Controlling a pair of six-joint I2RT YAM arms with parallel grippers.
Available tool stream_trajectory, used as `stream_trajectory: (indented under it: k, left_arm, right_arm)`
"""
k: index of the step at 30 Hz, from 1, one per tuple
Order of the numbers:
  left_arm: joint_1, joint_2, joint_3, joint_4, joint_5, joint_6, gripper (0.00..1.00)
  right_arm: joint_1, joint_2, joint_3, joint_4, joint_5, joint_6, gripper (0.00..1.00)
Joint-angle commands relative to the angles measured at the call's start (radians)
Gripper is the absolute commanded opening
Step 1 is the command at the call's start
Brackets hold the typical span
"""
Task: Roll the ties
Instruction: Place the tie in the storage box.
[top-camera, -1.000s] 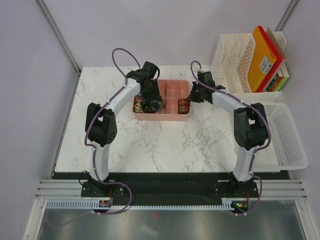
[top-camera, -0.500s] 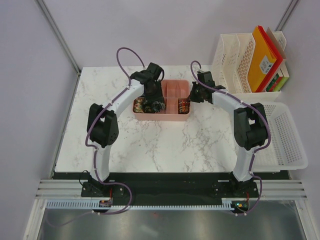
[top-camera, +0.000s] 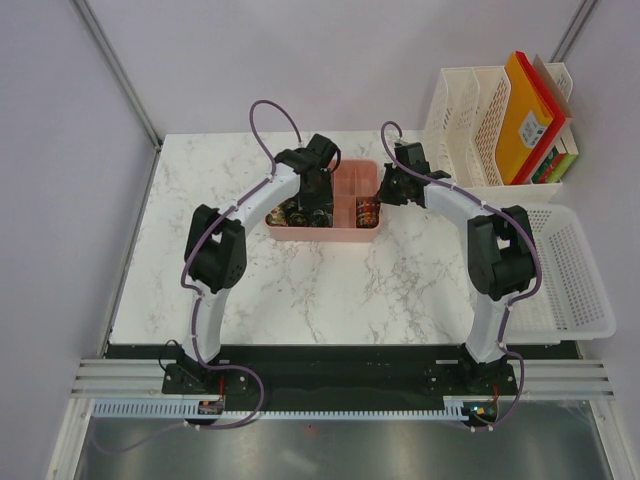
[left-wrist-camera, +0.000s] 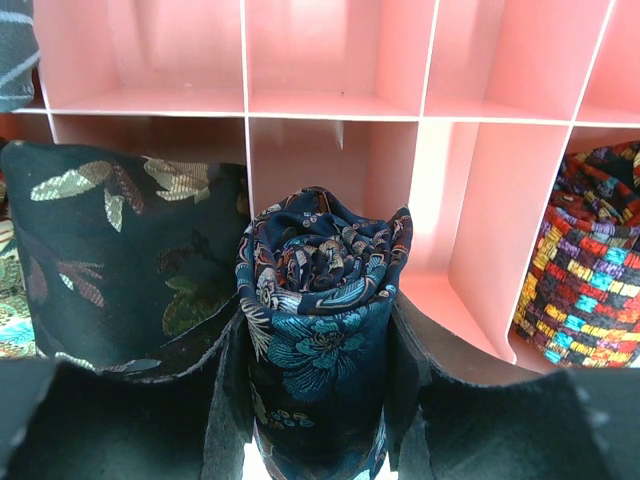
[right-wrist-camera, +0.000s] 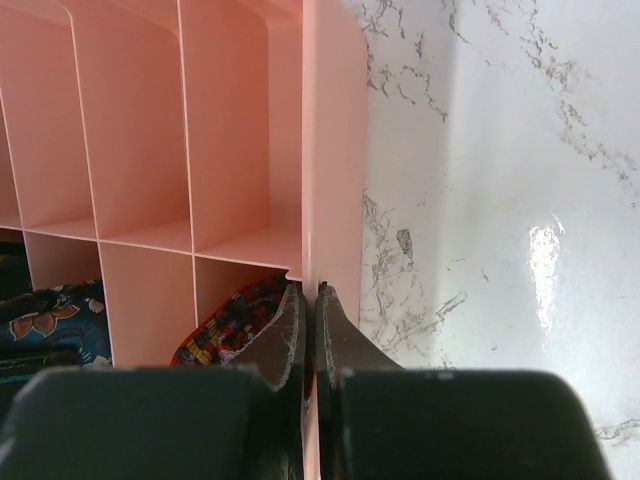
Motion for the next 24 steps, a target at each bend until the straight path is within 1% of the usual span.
stream_trajectory:
  k: [1, 9, 17, 22, 24]
  left_arm:
    - [0.005, 0.025, 0.063, 0.009, -0.066, 0.033, 0.02]
    - [0.000, 0.094, 0.123, 0.017, -0.083, 0.053, 0.02]
    - [-0.006, 0.089, 0.059, 0.022, -0.032, 0.028, 0.02]
    - [-0.061, 0.056, 0.161, 0.017, -0.083, 0.082, 0.02]
    - [-0.075, 0.057, 0.171, 0.015, -0.090, 0.086, 0.02]
  right_arm:
    - [0.026, 0.017, 0.016, -0.040, -0.077, 0.020, 0.00]
    - [0.027, 0.014, 0.010, -0.038, -0.079, 0.022, 0.00]
    - [0.027, 0.019, 0.013, -0.040, -0.077, 0.016, 0.00]
    - [0.027, 0.023, 0.007, -0.040, -0.073, 0.026, 0.00]
    - [0.026, 0.030, 0.009, -0.040, -0.070, 0.031, 0.00]
